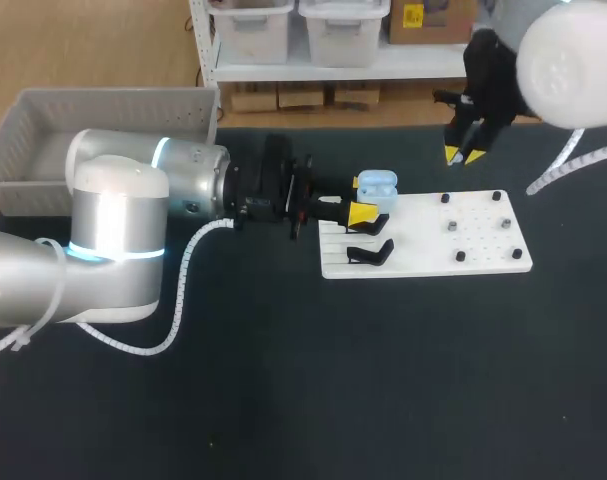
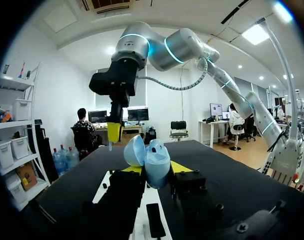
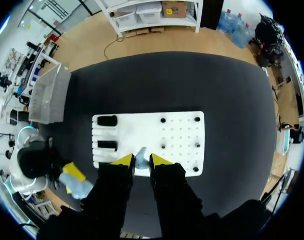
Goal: Pick up each earbud case from the left stands, insert the matching earbuds, close the lid, and place the case in the box.
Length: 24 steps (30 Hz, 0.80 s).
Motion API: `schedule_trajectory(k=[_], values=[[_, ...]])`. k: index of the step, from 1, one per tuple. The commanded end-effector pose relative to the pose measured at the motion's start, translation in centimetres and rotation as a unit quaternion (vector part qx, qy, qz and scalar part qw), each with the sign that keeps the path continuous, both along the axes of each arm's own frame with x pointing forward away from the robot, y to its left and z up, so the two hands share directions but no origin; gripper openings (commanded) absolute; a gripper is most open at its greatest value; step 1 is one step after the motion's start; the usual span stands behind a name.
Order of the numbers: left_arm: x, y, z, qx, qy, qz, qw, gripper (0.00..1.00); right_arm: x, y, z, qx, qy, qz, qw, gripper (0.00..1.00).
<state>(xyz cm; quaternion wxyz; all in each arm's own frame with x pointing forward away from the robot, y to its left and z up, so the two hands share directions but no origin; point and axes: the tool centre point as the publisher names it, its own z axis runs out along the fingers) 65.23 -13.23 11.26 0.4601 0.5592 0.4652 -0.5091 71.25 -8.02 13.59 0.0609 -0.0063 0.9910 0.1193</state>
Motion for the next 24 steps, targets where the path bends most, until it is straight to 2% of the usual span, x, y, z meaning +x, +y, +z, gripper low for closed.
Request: schedule_trajectory(k=[1, 5, 10, 20, 24], values=[[0.1, 0.0, 0.0, 0.001, 0.000, -0.001, 1.000, 0.00, -3.2, 0.3, 4.1, 0.004, -0.009, 0.016, 1.000, 0.00], [0.1, 0.0, 0.0, 0.001, 0.000, -0.001, 1.000, 0.00, -4.8, 1.6, 6.4, 0.002, -0.012, 0.046, 0.999, 0.00], [0.1, 0.0, 0.0, 0.001, 0.000, -0.001, 1.000, 0.00, -6.5, 3.7, 7.9, -0.001, 0.000, 0.086, 0.996, 0.00], [0.1, 0.0, 0.0, 0.001, 0.000, -0.001, 1.000, 0.00, -8.6, 8.6, 7.0, -0.002, 0.038, 0.155, 0.987, 0.00], [0.1, 0.0, 0.0, 0.001, 0.000, -0.001, 1.000, 0.00, -9.3, 10.3, 6.3, -0.019, 0.028, 0.174, 0.984, 0.00]])
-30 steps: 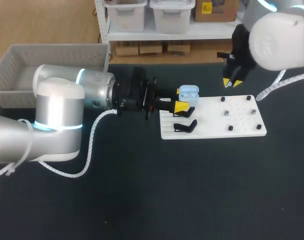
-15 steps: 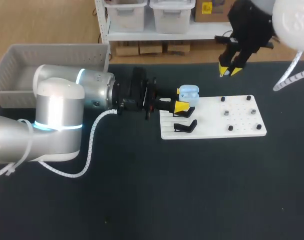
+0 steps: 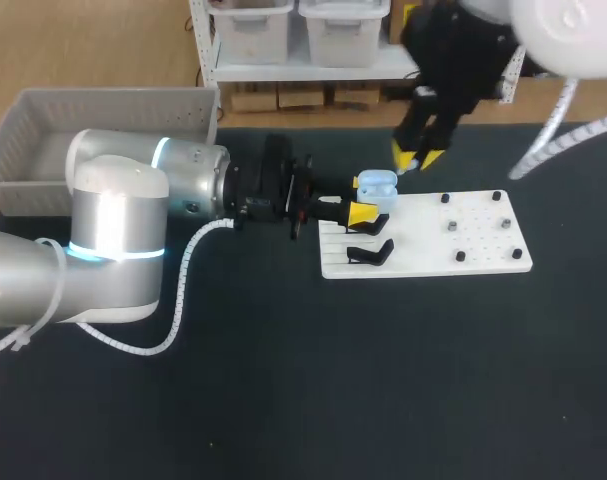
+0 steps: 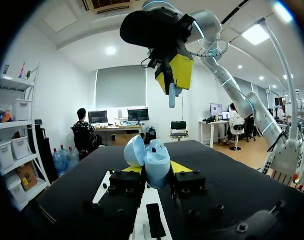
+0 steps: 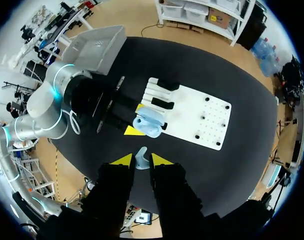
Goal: Pick up each earbud case from the left stands, insert the matching earbuds, close the lid, and place the case in the box.
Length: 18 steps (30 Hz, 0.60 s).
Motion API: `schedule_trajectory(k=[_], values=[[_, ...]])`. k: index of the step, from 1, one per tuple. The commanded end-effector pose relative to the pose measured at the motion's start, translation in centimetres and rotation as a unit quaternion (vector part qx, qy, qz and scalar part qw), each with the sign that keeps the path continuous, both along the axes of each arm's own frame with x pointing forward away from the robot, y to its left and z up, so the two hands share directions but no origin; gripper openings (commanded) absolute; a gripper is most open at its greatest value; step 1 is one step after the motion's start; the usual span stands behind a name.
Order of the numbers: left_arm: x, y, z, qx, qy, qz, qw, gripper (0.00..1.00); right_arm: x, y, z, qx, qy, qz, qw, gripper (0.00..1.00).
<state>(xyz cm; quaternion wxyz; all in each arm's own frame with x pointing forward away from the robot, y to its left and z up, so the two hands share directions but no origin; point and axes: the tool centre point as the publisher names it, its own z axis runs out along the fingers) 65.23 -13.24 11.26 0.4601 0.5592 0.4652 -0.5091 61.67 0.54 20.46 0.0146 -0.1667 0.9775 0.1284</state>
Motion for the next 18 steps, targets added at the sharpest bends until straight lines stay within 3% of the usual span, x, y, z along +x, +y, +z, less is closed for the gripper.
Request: schedule_trajectory(k=[1, 6, 18], values=[[0.1, 0.0, 0.0, 0.001, 0.000, -0.001, 1.000, 0.00, 0.2, 2.1, -0.7, -0.013, 0.004, 0.012, 1.000, 0.00], [0.1, 0.0, 0.0, 0.001, 0.000, -0.001, 1.000, 0.00, 0.2, 3.0, -1.8, -0.027, -0.013, 0.012, 0.999, 0.00], [0.1, 0.0, 0.0, 0.001, 0.000, -0.001, 1.000, 0.00, 0.6, 3.4, -2.9, -0.041, -0.013, 0.012, 0.999, 0.00]])
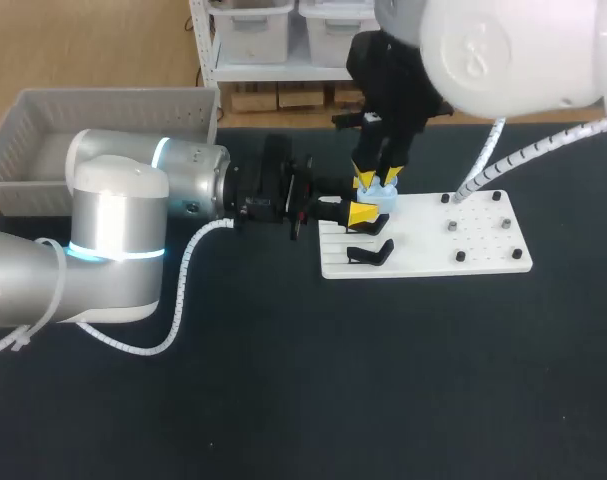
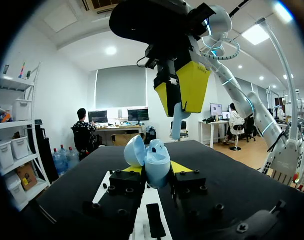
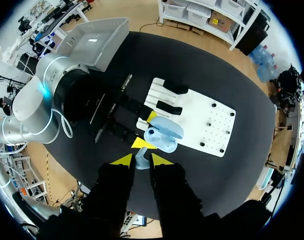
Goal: Pick up each earbud case from the left stands, insert the matching earbuds, close the lid, and place the case in the box.
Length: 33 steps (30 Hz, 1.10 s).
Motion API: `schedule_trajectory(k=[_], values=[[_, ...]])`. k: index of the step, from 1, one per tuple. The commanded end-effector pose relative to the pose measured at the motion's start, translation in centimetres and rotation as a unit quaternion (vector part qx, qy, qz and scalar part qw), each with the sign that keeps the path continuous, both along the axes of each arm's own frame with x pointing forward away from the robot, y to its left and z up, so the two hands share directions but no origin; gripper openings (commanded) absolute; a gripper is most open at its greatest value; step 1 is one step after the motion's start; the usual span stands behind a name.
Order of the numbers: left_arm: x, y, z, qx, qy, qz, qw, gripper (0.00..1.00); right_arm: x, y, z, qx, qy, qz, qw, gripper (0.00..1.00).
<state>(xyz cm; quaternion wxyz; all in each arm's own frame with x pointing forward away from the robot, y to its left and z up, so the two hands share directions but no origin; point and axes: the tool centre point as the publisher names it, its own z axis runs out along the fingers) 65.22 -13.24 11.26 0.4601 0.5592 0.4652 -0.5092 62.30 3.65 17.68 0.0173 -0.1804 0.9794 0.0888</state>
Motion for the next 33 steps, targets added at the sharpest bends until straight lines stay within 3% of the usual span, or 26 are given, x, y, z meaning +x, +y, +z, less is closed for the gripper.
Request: schedule_trajectory(k=[1, 33], values=[[0.1, 0.0, 0.0, 0.001, 0.000, -0.001, 1.000, 0.00, 0.0, 0.3, -0.2, -0.003, -0.002, 0.000, 1.000, 0.00], [0.1, 0.0, 0.0, 0.001, 0.000, -0.001, 1.000, 0.00, 1.8, -0.1, -1.8, -0.015, 0.004, -0.009, 1.000, 0.00]])
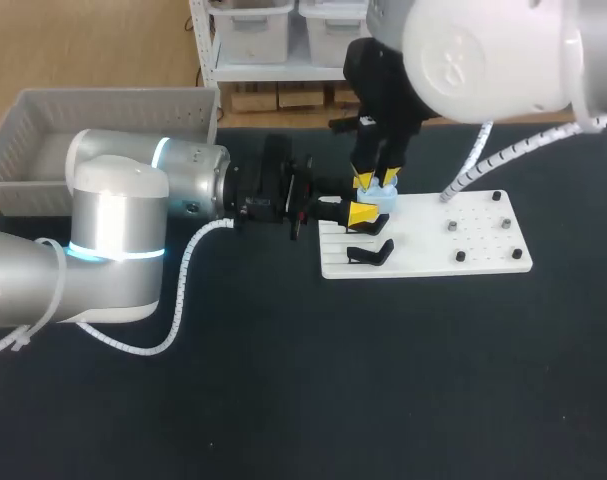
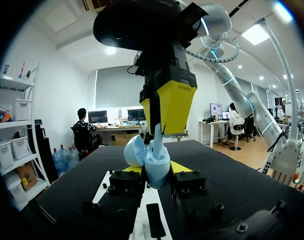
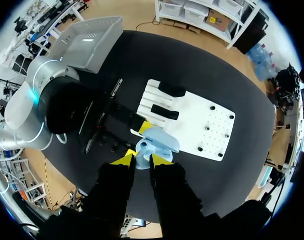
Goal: Pick up each earbud case from the left stands, insert the matching earbuds, close the lid, and place the case in the box.
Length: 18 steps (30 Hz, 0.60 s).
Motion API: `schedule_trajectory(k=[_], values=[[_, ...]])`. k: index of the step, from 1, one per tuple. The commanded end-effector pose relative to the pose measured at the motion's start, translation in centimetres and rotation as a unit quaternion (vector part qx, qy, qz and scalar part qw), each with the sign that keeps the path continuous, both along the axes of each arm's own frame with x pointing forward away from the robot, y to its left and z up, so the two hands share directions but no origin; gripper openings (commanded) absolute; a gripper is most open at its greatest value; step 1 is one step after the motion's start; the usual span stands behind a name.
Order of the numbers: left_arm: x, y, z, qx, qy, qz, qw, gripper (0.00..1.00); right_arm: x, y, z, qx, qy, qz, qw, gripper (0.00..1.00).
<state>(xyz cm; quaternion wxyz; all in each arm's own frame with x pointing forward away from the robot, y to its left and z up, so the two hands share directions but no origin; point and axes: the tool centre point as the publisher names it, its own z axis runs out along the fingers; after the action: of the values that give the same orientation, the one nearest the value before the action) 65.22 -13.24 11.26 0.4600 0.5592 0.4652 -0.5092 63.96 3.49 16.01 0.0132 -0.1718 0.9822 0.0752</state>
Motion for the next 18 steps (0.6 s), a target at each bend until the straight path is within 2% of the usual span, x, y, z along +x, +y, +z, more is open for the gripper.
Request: schedule_trajectory(k=[1, 18], values=[[0.11, -0.02, -0.03, 0.001, 0.000, -0.001, 1.000, 0.00, 0.20, -0.03, -0.19, -0.001, 0.003, -0.001, 1.000, 0.00], [0.11, -0.02, -0.03, 0.001, 0.000, -0.001, 1.000, 0.00, 0.50, -0.14, -0.71, -0.002, 0.001, -0.006, 1.000, 0.00]])
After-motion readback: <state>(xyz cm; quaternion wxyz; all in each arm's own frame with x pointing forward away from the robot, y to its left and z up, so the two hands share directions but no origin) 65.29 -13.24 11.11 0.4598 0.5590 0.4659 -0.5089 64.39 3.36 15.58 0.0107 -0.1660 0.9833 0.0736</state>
